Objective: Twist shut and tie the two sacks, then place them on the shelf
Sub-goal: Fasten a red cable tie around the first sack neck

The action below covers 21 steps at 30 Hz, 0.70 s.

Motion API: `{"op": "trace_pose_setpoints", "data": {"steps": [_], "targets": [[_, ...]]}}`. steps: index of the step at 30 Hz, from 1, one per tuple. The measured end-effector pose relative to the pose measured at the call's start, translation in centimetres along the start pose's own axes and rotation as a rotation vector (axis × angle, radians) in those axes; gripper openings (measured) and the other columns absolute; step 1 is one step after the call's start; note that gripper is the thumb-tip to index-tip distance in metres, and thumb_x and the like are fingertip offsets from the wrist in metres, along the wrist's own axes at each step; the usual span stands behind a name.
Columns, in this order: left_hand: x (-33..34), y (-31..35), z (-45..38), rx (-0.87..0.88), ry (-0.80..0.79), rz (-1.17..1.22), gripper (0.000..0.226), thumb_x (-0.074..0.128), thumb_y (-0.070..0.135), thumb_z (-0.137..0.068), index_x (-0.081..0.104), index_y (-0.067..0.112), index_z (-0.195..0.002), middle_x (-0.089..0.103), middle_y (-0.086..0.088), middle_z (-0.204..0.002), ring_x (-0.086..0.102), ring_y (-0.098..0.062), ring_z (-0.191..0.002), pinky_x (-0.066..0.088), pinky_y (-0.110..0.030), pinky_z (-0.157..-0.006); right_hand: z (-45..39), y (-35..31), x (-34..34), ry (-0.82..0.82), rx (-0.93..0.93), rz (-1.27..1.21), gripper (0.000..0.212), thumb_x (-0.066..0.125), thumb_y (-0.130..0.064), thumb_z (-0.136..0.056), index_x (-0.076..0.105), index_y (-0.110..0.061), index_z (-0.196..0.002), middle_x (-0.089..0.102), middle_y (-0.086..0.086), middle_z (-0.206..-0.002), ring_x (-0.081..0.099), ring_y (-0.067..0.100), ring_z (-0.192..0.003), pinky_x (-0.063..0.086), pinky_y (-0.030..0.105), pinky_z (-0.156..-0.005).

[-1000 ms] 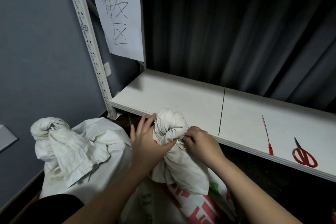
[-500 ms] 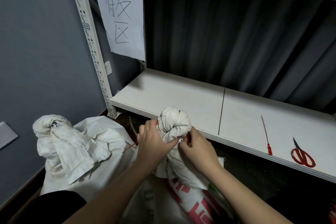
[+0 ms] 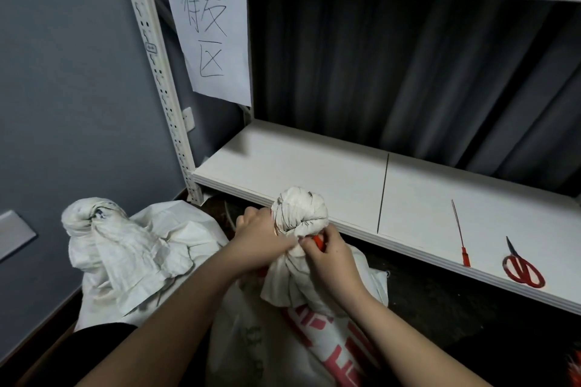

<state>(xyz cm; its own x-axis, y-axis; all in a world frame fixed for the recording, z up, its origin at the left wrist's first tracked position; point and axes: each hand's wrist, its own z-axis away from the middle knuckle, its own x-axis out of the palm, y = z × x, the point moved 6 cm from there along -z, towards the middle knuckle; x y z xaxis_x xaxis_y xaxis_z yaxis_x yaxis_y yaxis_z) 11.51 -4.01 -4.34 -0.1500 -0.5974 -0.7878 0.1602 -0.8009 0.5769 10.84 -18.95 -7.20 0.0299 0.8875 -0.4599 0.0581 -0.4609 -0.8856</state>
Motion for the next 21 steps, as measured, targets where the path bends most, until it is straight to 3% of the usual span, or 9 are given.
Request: {"op": "trace_pose_setpoints", "data": {"steps": [3,4,8,10,13,15,17,19,21], "targets": [[-1.0,0.1,0.7,-0.070,-0.020,0.550,0.022,0.049,0.033,-0.072,0.052,0.012,-0.067,0.048,-0.011,-0.082,0.047,-0.023,-0.074,0.037,-0.032,-0.068,-0.4,-0.1,-0.6,0.059,0.003,0.038,0.018,0.063,-0.030,-0.088,0.049,-0.021,-0.096,0.052,-0.015,-0.075,0.052,0.009,-0.073,0.036,0.014,-0.057],[-1.1,-0.2,0.7,-0.056,0.040,0.626,0.024,0.049,0.023,-0.081,0.047,0.013,-0.059,0.047,-0.011,-0.071,0.043,-0.020,-0.065,0.035,-0.032,-0.064,-0.5,-0.2,-0.8,0.072,0.007,0.057,0.019,0.062,-0.031,-0.088,0.048,-0.021,-0.094,0.052,-0.014,-0.075,0.052,0.013,-0.076,0.035,0.021,-0.057],[-1.1,-1.8,0.6,0.003,0.295,0.564,0.025,0.048,0.000,-0.088,0.072,0.002,-0.083,0.071,-0.014,-0.086,0.061,-0.025,-0.075,0.052,-0.042,-0.082,-0.5,-0.8,-1.0,0.084,-0.007,0.199,0.024,0.057,-0.039,-0.089,0.042,-0.020,-0.092,0.050,-0.009,-0.076,0.048,0.016,-0.072,0.029,0.031,-0.059],[-1.4,-2.1,0.6,-0.007,0.332,0.529,0.023,0.051,-0.002,-0.086,0.073,0.001,-0.093,0.070,-0.014,-0.080,0.059,-0.019,-0.067,0.052,-0.037,-0.079,-0.4,-0.7,-1.2,0.083,0.012,0.235,0.028,0.057,-0.042,-0.088,0.042,-0.019,-0.093,0.051,-0.008,-0.077,0.048,0.017,-0.073,0.031,0.032,-0.059],[-1.7,-2.5,0.2,-0.006,0.255,0.469,0.019,0.056,0.002,-0.085,0.067,0.005,-0.069,0.060,-0.004,-0.050,0.057,-0.020,-0.052,0.057,-0.037,-0.071,-0.5,-0.4,-1.2,0.065,0.059,0.242,0.034,0.061,-0.043,-0.085,0.045,-0.015,-0.096,0.054,-0.006,-0.080,0.053,0.020,-0.077,0.038,0.033,-0.063],[-1.7,-2.9,0.1,-0.017,0.183,0.452,0.026,0.059,0.005,-0.081,0.061,0.002,-0.055,0.060,-0.002,-0.046,0.061,-0.027,-0.050,0.058,-0.050,-0.071,-0.4,-0.3,-1.2,0.070,0.074,0.225,0.034,0.062,-0.041,-0.085,0.046,-0.014,-0.097,0.052,-0.008,-0.076,0.053,0.020,-0.077,0.038,0.033,-0.064],[-1.6,-3.0,0.3,-0.063,0.101,0.458,0.034,0.060,0.007,-0.082,0.054,0.005,-0.049,0.059,-0.009,-0.048,0.061,-0.027,-0.050,0.059,-0.052,-0.067,-0.3,-0.3,-1.2,0.072,0.085,0.204,0.032,0.062,-0.039,-0.085,0.045,-0.014,-0.095,0.049,-0.011,-0.072,0.052,0.020,-0.075,0.037,0.033,-0.062],[-1.2,-2.6,0.7,-0.107,-0.025,0.445,0.036,0.056,0.010,-0.089,0.047,0.008,-0.055,0.055,-0.008,-0.052,0.056,-0.021,-0.048,0.058,-0.035,-0.056,-0.2,-0.2,-1.1,0.066,0.088,0.194,0.031,0.062,-0.038,-0.084,0.045,-0.015,-0.094,0.051,-0.010,-0.074,0.053,0.021,-0.077,0.038,0.033,-0.064],[-1.2,-2.0,1.2,-0.097,-0.141,0.339,0.033,0.050,0.011,-0.093,0.045,0.012,-0.060,0.047,-0.004,-0.054,0.043,-0.013,-0.044,0.042,-0.021,-0.044,-0.1,-0.2,-1.1,0.048,0.090,0.213,0.029,0.062,-0.037,-0.084,0.045,-0.016,-0.094,0.055,-0.006,-0.081,0.056,0.023,-0.083,0.039,0.033,-0.066]]}}
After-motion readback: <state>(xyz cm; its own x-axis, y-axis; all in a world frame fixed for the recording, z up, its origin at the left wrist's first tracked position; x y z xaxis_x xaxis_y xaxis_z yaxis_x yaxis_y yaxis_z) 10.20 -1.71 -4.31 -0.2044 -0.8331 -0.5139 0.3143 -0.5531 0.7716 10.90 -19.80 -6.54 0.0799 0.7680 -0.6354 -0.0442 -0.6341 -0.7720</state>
